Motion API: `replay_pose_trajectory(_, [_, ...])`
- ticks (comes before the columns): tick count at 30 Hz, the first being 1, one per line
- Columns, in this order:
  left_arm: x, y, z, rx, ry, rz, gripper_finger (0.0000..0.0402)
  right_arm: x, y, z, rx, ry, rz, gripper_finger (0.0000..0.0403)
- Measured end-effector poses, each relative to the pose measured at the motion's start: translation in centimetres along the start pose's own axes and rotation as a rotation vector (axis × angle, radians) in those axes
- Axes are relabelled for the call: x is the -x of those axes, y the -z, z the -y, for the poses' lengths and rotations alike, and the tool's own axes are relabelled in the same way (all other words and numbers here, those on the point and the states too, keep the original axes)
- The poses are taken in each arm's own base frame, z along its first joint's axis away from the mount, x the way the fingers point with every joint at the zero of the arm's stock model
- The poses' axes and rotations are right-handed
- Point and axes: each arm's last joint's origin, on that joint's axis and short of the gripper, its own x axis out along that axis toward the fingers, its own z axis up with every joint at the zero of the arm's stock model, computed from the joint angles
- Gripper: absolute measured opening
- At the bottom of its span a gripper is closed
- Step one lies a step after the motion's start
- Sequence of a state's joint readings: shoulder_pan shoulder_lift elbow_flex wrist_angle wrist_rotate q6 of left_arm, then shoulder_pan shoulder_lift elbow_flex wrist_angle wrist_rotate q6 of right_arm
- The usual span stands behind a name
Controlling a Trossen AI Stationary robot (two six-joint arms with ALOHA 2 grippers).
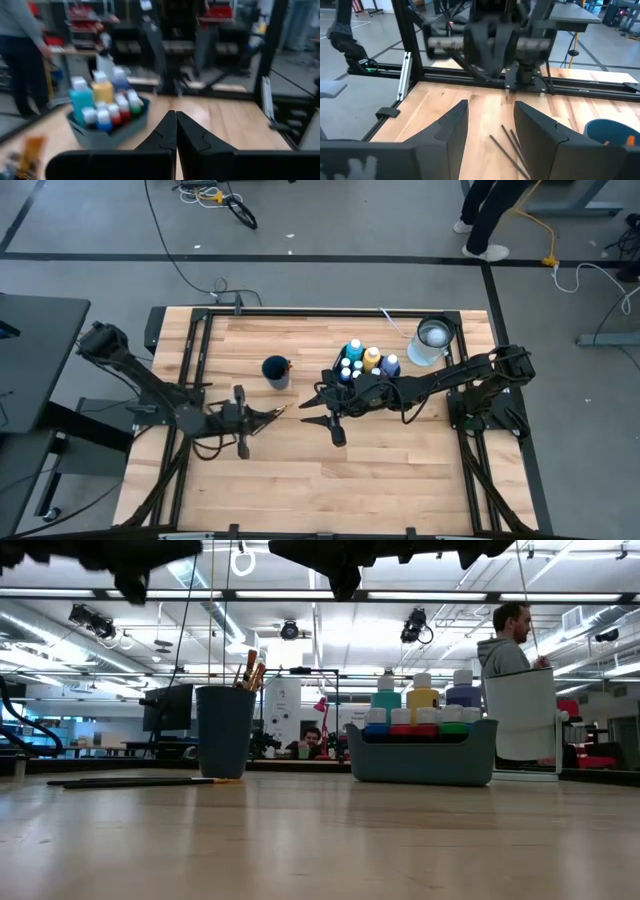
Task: Pick & Place Paint Supplies
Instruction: Put the silver paintbrush into the blue cup
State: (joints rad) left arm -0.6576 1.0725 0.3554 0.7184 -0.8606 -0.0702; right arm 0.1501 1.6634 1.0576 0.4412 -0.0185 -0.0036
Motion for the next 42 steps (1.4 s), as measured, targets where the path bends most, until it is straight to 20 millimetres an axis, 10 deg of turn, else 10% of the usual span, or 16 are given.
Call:
replay_pose_trajectory(17, [-1.7, -1.8, -2.1, -0.033, -0.141, 0.027, 0.0012, 0.2, 2.0, -0.9, -0.012, -0.019, -0.209, 0.0161])
replay_pose_trajectory(23, [-0.7, 1.5, -1.3, 0.027, 0.013, -0.251, 0.0047, 0.4, 2.6, -1.5, -0.015, -0.035, -0.275, 0.0161])
replay_pose_trajectory(42, [0.4, 11.5, -4.2, 0.112, -0.417, -0.625, 0.0176, 0.3, 2.3, -1.6, -0.013, -0.038, -0.243, 0.0161])
